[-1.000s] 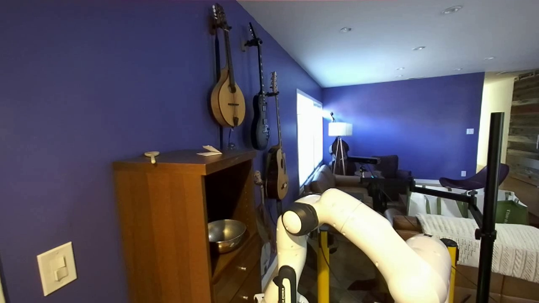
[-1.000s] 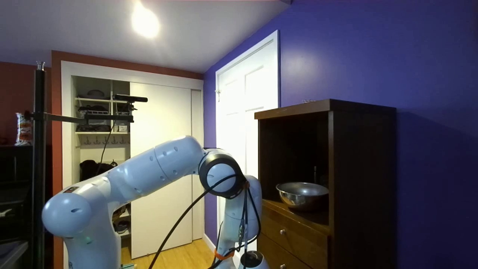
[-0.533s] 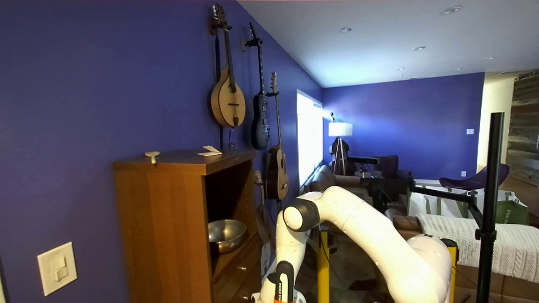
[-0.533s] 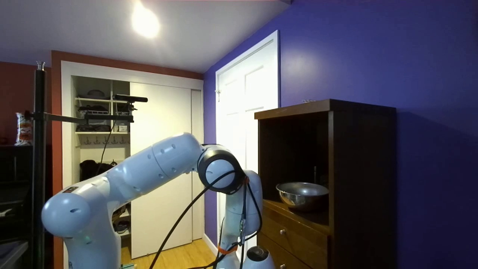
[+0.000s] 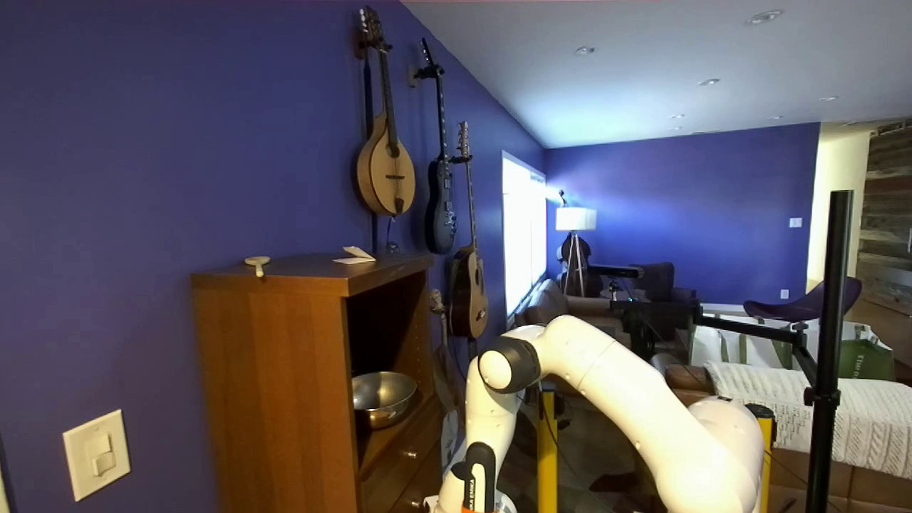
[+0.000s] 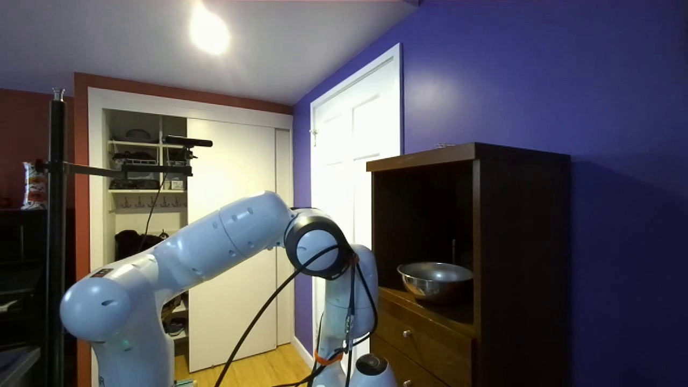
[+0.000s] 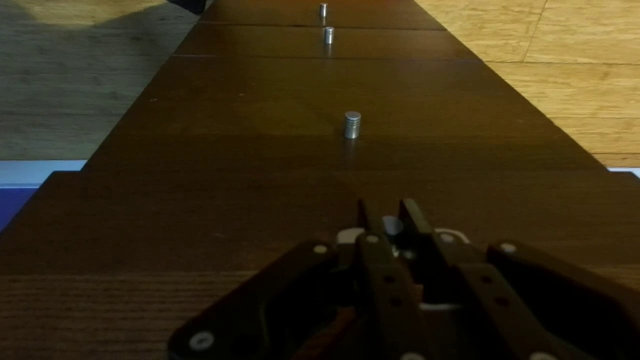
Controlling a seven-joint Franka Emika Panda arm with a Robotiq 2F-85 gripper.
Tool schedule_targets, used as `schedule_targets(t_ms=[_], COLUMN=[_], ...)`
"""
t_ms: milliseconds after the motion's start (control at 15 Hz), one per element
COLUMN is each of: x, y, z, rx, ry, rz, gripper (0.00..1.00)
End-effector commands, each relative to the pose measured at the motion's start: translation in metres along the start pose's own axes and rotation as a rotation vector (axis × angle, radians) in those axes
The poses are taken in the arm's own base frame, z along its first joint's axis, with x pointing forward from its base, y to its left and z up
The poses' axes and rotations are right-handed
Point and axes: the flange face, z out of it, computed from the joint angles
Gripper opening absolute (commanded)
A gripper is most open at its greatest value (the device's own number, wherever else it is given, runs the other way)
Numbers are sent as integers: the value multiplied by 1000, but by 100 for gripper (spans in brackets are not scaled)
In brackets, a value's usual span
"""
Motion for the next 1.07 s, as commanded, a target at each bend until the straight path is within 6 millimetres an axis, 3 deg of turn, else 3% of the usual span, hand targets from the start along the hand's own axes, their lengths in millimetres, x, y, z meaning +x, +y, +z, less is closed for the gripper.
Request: schedule_targets(t_ms=[0,467,1000], x=[21,19,35], y=[-2,-8,-12], z=[3,1,5], rx=[-17,-17,-32], ry=[118,223,266], rz=[-71,-97,-127], gripper=[4,4,4])
